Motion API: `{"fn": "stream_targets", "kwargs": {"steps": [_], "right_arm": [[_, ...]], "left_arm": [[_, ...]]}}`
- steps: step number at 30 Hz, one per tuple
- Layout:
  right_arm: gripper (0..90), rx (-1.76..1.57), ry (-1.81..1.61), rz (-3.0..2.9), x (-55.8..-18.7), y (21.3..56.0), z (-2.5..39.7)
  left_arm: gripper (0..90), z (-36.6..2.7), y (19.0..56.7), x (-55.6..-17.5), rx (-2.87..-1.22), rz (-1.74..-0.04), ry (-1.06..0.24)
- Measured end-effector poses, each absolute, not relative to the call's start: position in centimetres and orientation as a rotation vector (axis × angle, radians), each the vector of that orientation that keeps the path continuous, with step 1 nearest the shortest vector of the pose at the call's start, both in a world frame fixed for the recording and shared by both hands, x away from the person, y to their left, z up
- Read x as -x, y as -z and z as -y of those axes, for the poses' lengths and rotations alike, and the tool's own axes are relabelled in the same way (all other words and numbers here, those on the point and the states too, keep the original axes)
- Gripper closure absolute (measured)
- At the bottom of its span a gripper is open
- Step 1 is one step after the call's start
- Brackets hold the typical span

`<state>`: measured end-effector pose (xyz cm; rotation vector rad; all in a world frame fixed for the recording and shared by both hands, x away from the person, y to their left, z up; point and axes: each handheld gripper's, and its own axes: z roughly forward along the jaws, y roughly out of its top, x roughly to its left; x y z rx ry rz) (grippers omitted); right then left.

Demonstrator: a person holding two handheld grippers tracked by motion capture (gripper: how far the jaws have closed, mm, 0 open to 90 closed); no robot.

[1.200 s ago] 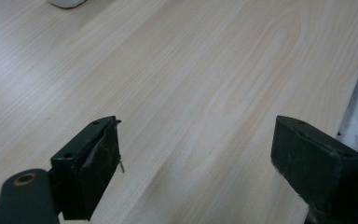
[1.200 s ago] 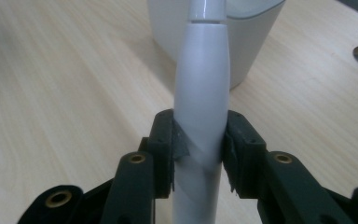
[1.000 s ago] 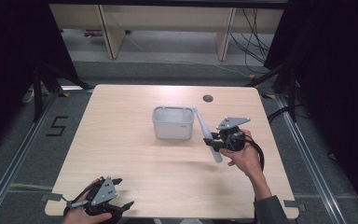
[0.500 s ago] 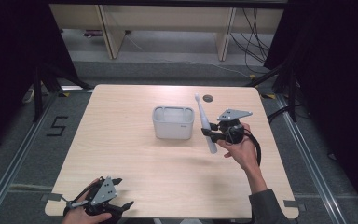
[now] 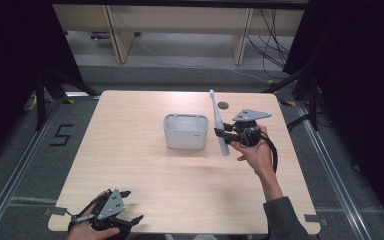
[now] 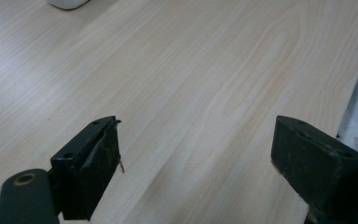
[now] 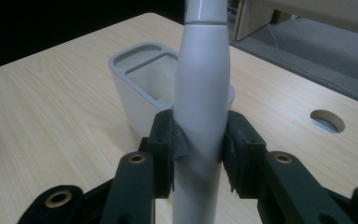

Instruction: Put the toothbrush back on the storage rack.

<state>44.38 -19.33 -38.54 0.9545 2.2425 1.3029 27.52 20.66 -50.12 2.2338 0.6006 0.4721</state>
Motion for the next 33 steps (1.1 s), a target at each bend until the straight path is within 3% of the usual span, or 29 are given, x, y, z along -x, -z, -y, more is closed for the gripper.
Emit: {"fn": "stream_targets", "kwargs": {"steps": [33], "right_arm": [[66.8,-0.93,-1.362,-2.202,-46.4,36.4,17.5]], "left_arm": [[14.8,-20.7,50.1,-27.6,-2.238,-0.599,-0.476]]}}
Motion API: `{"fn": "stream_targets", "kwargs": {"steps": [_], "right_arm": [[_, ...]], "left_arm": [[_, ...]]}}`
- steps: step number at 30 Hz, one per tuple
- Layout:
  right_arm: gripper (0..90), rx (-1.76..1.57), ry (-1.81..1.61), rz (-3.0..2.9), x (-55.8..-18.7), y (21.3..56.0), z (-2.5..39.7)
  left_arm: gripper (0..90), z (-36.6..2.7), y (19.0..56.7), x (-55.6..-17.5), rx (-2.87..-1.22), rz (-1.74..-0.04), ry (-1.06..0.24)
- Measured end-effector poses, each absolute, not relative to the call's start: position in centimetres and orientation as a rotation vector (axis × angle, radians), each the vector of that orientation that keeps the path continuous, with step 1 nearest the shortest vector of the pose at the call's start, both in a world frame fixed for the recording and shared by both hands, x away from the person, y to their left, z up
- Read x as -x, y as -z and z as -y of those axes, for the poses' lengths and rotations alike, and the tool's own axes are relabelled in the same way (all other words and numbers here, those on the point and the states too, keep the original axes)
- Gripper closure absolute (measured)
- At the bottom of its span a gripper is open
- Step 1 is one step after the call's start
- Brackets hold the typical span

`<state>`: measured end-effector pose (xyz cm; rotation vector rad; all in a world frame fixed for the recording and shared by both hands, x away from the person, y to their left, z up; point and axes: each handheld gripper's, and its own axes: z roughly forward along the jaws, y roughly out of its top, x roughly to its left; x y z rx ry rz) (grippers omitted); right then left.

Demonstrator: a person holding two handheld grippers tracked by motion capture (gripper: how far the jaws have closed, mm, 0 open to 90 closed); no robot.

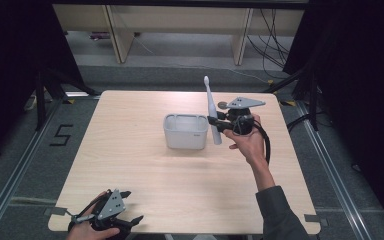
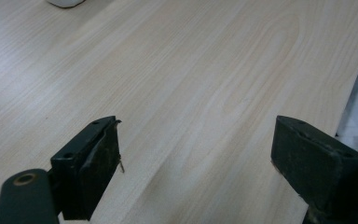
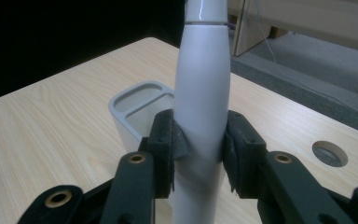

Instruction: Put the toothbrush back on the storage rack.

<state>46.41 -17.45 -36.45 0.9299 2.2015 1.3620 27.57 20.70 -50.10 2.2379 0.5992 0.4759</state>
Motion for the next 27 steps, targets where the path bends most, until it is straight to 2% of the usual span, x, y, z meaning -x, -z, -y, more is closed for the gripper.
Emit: {"fn": "stream_targets", "kwargs": {"steps": [27], "right_arm": [[66.8,-0.952,-1.43,-2.141,-48.7,34.4,15.2]], "left_arm": [[14.8,-20.5,50.2,-27.4,-2.208,-0.606,-0.473]]}}
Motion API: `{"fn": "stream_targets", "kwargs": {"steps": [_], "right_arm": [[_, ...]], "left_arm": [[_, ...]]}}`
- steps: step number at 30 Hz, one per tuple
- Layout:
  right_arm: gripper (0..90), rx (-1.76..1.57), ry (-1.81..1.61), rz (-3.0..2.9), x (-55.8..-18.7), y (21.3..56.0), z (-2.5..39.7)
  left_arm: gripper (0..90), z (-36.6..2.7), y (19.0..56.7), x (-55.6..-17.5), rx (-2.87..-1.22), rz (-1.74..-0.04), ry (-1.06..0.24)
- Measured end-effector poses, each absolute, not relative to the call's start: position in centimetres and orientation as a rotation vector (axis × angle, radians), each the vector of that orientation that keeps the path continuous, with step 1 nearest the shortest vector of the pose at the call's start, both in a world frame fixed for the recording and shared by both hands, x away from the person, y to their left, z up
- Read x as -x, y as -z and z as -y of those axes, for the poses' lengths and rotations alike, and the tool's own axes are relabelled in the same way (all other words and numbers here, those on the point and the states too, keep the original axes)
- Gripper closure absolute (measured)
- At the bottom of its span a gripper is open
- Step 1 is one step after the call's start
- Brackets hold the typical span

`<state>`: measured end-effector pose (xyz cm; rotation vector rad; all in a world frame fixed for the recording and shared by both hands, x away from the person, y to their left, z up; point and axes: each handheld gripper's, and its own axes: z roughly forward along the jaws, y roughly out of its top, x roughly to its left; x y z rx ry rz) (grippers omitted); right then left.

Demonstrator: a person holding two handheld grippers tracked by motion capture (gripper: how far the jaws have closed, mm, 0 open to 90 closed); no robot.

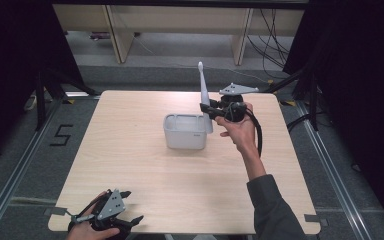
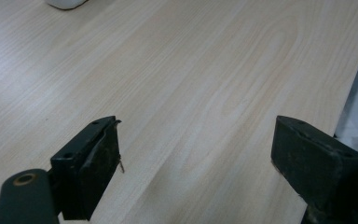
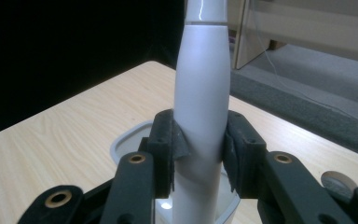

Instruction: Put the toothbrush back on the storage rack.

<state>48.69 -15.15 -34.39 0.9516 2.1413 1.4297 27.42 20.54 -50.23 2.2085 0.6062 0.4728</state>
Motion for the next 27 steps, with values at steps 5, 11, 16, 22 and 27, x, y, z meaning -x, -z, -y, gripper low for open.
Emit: {"fn": "stream_targets", "kwargs": {"steps": [5,11,16,22,27], "right_arm": [[66.7,-0.954,-1.419,-2.136,-49.3,34.4,14.8],[66.8,-0.998,-1.43,-2.115,-50.2,34.5,14.2],[66.7,-1.008,-1.447,-2.098,-51.1,34.9,13.5],[66.7,-1.081,-1.429,-2.095,-52.0,35.8,13.5],[66.7,-1.096,-1.429,-2.095,-52.3,36.0,13.6]], "left_arm": [[14.8,-20.7,50.1,-27.5,-2.239,-0.596,-0.464],[14.8,-20.6,50.2,-27.5,-2.213,-0.602,-0.469],[14.8,-20.6,50.2,-27.4,-2.206,-0.605,-0.466],[14.8,-20.7,50.0,-27.4,-2.229,-0.604,-0.462],[14.8,-20.7,50.1,-27.5,-2.228,-0.604,-0.463]]}}
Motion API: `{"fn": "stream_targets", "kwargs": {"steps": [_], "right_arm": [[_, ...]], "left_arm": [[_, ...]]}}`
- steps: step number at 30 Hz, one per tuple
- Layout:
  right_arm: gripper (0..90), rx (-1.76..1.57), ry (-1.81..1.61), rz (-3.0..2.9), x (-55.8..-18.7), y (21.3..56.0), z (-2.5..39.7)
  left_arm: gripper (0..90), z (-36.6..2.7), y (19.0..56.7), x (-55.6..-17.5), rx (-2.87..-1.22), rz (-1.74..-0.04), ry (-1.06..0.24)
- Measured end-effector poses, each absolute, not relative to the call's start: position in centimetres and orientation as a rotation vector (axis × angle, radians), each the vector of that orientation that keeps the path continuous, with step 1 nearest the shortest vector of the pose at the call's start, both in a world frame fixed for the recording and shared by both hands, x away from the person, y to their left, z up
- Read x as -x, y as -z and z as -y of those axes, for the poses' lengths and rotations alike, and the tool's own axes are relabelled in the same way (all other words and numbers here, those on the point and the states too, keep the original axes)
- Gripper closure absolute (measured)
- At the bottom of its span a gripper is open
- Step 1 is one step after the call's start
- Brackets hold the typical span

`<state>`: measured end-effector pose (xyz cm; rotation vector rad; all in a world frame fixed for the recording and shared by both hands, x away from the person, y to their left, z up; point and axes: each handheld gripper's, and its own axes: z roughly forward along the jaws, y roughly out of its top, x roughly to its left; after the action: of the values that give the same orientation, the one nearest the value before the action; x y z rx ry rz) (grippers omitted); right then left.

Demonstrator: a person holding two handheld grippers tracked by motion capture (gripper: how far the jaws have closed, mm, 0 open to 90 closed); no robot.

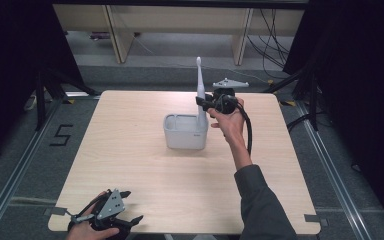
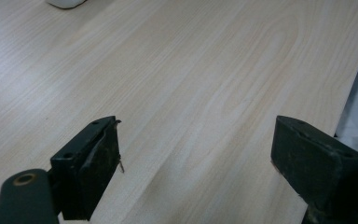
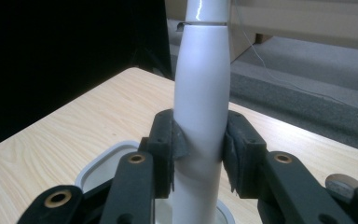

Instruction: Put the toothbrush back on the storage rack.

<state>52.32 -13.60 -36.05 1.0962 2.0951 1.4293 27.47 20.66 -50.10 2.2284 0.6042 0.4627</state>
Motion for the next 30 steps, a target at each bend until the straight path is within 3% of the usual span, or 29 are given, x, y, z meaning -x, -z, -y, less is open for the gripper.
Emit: {"fn": "stream_targets", "kwargs": {"steps": [30], "right_arm": [[66.5,-1.12,-1.325,-2.161,-51.8,40.1,13.8]], "left_arm": [[14.8,-20.5,50.3,-27.5,-2.225,-0.595,-0.468]]}}
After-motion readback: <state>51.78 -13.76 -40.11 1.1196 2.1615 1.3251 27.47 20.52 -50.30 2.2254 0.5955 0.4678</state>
